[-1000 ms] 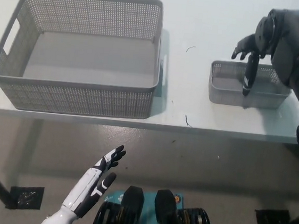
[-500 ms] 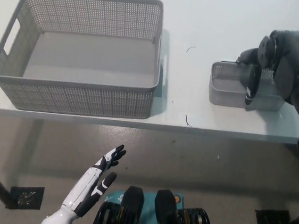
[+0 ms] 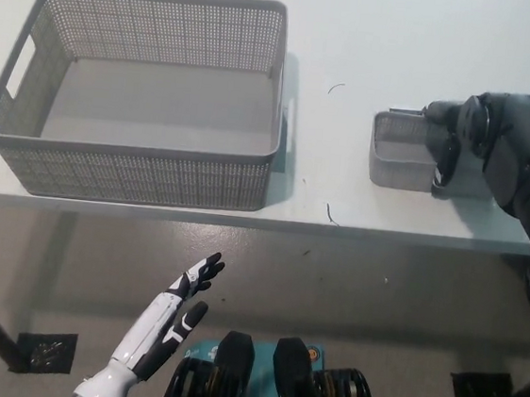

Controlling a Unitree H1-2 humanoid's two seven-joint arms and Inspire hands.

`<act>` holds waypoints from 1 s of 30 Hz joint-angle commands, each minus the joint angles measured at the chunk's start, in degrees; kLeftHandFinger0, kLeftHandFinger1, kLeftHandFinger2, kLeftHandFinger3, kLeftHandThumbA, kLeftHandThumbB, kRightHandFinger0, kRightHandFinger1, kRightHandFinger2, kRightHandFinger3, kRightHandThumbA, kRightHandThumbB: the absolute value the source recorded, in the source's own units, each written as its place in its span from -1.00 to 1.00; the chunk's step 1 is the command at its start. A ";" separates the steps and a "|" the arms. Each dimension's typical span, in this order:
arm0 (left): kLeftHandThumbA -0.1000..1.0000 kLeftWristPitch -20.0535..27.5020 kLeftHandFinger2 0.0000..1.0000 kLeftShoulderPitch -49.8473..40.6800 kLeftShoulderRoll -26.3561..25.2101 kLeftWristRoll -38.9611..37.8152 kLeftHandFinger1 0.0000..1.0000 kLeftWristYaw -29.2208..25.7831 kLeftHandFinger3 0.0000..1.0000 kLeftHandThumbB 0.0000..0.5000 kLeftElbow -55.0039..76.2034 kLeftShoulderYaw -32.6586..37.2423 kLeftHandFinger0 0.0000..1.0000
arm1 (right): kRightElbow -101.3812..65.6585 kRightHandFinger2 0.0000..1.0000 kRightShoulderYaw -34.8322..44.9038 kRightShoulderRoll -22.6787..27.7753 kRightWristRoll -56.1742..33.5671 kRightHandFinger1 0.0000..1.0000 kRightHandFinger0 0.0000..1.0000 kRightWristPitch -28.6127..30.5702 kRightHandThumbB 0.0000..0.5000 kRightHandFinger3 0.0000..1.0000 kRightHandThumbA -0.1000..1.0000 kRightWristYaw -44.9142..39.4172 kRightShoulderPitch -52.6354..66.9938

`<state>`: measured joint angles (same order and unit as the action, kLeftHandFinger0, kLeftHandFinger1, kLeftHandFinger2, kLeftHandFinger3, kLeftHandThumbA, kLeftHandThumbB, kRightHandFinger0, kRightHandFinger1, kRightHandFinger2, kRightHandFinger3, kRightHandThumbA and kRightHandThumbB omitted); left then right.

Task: Use the right hand to pick up a small rectangular container and put it into a bigger container on the left side

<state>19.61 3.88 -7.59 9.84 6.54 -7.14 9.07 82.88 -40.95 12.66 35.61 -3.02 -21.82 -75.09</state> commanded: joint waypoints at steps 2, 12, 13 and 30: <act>1.00 1.13 1.00 1.38 -0.47 0.36 1.00 -0.30 1.00 0.34 1.32 -0.44 1.00 | -0.51 0.08 2.98 1.22 -0.67 -0.13 -0.31 4.30 -0.39 0.54 -1.00 23.15 0.77; 1.00 1.20 1.00 1.18 -0.59 0.09 1.00 -0.28 1.00 0.26 1.33 -0.59 1.00 | -1.93 -0.20 7.81 4.22 -3.42 -0.64 -0.97 9.52 -0.23 -0.12 -1.00 26.26 -7.49; 1.00 1.05 1.00 1.25 -0.72 0.16 1.00 -0.27 1.00 0.25 1.40 -0.65 1.00 | -2.21 0.00 8.55 4.60 -3.67 -0.52 -0.94 10.64 -0.17 -0.37 -1.00 27.00 -8.96; 1.00 0.35 1.00 1.40 -0.62 -0.35 1.00 0.51 1.00 0.17 1.37 -0.16 1.00 | -7.71 0.65 14.56 4.00 -3.14 -0.13 -1.00 15.69 -0.17 0.71 -1.00 26.48 -24.54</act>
<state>19.42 4.38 -7.63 9.82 6.58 -7.64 9.06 80.14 -28.56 16.07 34.38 6.78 -0.86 -87.77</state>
